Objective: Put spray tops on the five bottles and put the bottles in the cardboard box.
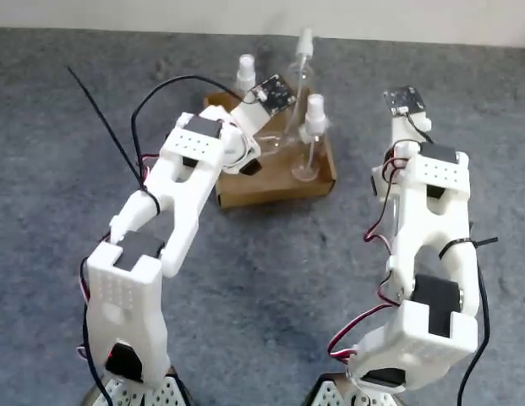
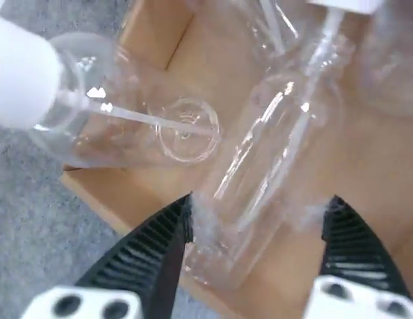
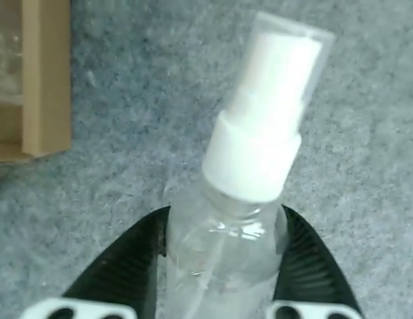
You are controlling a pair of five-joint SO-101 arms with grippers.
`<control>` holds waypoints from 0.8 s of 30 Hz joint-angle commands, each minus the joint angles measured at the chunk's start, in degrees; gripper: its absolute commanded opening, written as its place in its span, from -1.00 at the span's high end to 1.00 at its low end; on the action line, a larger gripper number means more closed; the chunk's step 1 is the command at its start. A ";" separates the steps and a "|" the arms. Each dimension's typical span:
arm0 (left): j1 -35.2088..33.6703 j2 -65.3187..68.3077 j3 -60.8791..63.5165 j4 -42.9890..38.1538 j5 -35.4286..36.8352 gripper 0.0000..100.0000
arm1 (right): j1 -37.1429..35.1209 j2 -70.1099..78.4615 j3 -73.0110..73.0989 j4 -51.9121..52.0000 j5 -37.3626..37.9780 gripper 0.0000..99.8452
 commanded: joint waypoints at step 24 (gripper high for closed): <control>-0.75 3.47 -2.42 0.26 -1.76 0.69 | -0.84 -0.48 -0.40 -0.92 -0.44 0.71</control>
